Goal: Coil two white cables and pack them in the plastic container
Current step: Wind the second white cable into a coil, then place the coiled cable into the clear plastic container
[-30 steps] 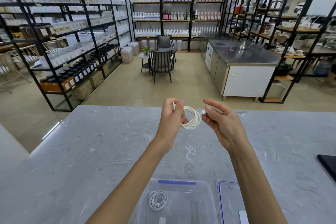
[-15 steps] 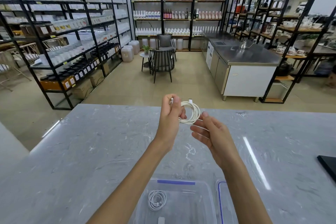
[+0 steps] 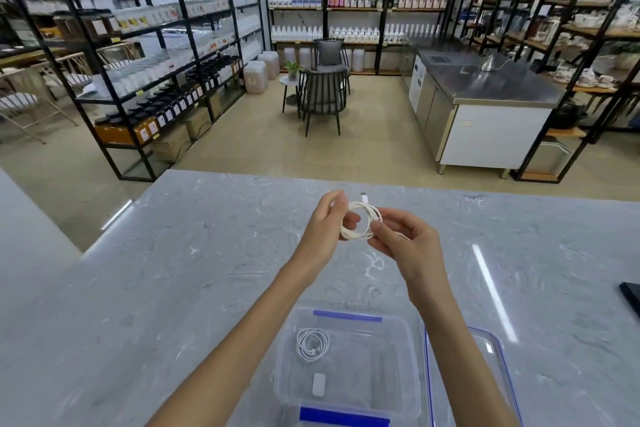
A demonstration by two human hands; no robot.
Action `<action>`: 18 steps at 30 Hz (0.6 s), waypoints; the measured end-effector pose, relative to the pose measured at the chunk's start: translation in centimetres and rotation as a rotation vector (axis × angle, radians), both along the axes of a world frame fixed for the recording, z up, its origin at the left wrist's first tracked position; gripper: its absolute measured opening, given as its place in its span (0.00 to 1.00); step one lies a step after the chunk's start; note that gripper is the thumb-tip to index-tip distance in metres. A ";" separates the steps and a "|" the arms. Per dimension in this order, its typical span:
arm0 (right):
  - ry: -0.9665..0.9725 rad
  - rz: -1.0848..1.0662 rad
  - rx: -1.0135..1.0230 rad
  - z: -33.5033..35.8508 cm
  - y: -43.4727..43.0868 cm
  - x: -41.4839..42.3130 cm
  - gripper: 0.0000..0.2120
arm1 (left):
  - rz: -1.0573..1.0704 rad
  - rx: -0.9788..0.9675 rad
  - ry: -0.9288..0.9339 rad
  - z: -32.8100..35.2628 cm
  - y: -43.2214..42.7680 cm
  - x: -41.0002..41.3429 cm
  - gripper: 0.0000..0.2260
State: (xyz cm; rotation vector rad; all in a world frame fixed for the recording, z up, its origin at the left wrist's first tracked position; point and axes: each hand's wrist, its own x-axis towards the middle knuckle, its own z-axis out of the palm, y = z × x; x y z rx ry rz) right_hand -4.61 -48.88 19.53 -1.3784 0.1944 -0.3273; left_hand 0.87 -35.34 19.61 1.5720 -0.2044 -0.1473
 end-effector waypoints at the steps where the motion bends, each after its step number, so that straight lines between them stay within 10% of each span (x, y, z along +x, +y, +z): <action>1: 0.029 0.008 0.027 -0.7 0.1 -0.2 0.09 | 0.007 -0.006 0.043 -0.7 0.5 0.0 0.12; 12: 0.644 -0.023 0.071 -16.4 1.1 -5.3 0.04 | 0.034 0.784 0.344 -15.5 11.0 -2.2 0.24; 18: 0.793 -0.116 0.025 -21.8 3.2 -5.1 0.08 | -0.204 0.594 0.605 -20.2 12.8 -4.7 0.24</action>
